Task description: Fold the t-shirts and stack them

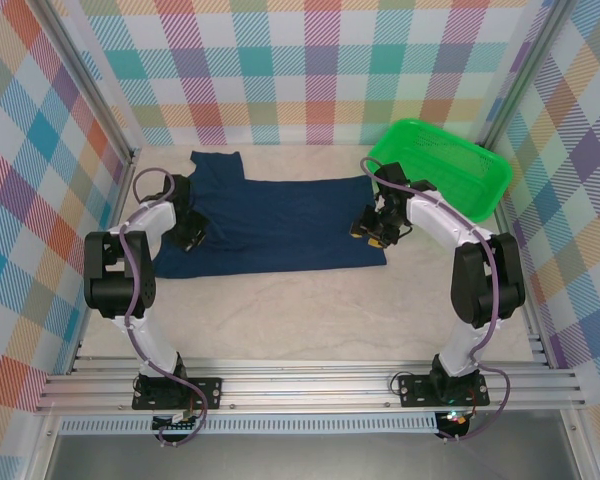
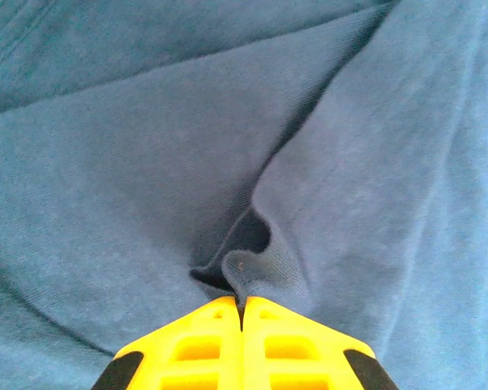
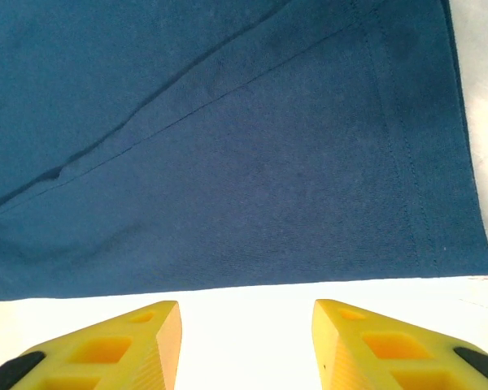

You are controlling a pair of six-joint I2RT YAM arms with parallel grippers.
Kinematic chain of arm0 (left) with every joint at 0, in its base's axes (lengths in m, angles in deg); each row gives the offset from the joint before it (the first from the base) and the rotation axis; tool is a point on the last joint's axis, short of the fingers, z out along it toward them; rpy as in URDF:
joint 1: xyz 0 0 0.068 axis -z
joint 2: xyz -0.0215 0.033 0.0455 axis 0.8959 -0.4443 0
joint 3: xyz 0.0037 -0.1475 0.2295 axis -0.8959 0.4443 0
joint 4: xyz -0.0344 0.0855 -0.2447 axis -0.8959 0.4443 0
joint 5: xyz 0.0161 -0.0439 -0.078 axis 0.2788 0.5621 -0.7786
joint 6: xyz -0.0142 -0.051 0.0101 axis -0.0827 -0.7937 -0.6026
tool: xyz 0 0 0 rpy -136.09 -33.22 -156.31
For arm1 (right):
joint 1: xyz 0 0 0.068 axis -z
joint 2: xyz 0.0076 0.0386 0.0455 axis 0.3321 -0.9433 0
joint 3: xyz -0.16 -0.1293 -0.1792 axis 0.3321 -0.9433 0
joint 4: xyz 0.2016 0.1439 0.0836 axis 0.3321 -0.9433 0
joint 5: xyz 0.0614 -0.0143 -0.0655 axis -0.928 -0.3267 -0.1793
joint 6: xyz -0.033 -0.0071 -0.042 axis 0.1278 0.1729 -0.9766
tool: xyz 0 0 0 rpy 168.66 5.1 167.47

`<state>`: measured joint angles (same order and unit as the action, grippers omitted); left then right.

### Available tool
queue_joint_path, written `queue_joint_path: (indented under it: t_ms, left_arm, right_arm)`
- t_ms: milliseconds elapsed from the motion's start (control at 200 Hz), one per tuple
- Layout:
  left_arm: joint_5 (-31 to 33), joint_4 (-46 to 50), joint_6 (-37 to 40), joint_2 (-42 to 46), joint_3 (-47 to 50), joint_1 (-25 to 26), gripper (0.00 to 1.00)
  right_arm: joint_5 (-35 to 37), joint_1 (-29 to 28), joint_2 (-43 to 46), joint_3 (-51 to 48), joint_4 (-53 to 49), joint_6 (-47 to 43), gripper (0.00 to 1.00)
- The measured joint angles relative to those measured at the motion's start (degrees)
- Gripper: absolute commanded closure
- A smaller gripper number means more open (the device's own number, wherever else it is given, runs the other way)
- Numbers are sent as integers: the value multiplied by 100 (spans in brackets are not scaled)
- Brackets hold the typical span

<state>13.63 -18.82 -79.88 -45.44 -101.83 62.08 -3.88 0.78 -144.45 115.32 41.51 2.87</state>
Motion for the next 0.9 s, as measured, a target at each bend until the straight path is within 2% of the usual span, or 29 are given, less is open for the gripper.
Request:
queue_joint_path:
  t_ms: [275,670,900]
  left_arm:
    - [92,68,323,-157,-896,396,100]
    - [470,662,1056,-1453,-2575,1058,100]
    - [643,933,1541,-1843,-3176,1272,100]
  right_arm:
    - [-2,-2,0,109,0,0,55]
    - [-4,-2,0,155,-26,0,55]
    - [-2,-2,0,155,-48,0,54]
